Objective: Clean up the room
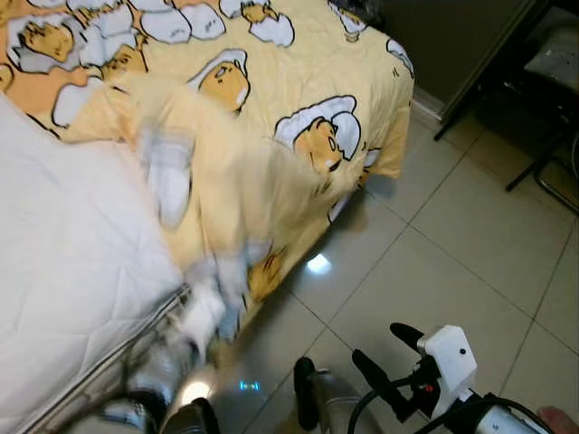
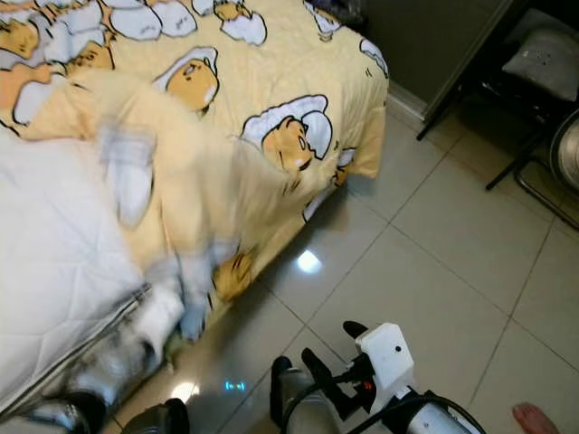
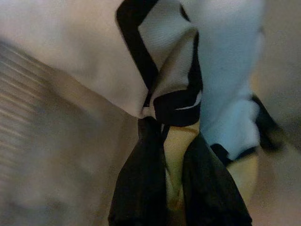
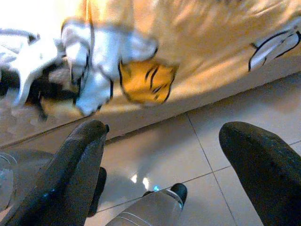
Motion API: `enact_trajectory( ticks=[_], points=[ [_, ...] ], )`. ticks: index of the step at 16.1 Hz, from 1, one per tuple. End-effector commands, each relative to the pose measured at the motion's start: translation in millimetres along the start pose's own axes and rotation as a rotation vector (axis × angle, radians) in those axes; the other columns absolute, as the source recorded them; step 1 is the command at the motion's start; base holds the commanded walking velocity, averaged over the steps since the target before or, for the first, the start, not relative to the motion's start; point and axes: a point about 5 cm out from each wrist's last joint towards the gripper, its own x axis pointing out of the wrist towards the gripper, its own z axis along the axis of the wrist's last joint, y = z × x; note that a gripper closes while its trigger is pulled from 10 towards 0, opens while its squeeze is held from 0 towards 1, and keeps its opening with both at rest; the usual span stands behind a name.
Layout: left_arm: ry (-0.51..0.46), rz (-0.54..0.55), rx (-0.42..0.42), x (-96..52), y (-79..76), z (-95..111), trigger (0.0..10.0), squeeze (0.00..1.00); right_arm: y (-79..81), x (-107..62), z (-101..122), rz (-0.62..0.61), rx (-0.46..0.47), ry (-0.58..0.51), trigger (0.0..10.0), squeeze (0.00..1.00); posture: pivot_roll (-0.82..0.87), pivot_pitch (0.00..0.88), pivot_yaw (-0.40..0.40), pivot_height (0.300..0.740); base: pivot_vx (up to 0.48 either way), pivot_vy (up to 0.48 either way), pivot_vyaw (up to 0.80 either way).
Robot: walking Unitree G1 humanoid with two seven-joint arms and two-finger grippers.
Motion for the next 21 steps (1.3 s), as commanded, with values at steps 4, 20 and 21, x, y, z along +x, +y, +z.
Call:
enact_trajectory(
  ticks=[4,20,21],
  points=[
    [-0.069,-0.145,0.005,-4.5,-14.7,-6,0.0,0.00,-1.0,-3.0,3,-0.006,0.004,0.001,10.0,0.00,-0.33,0.274,-0.095,0.736,0.000,0.000,0.00],
    [-0.262,-1.047,-0.057,-37.6,-116.2,-6,0.0,0.00,-2.6,7.9,3,0.057,-0.007,-0.009,10.0,0.00,-0.30,0.198,-0.082,0.736,0.000,0.000,0.00],
    [-0.241,-1.094,-0.031,-40.0,-119.0,-9,0.0,0.00,-3.4,9.8,4,0.060,-0.012,-0.016,10.0,0.00,-0.30,0.193,-0.081,0.736,0.000,0.000,0.00]
  ],
)
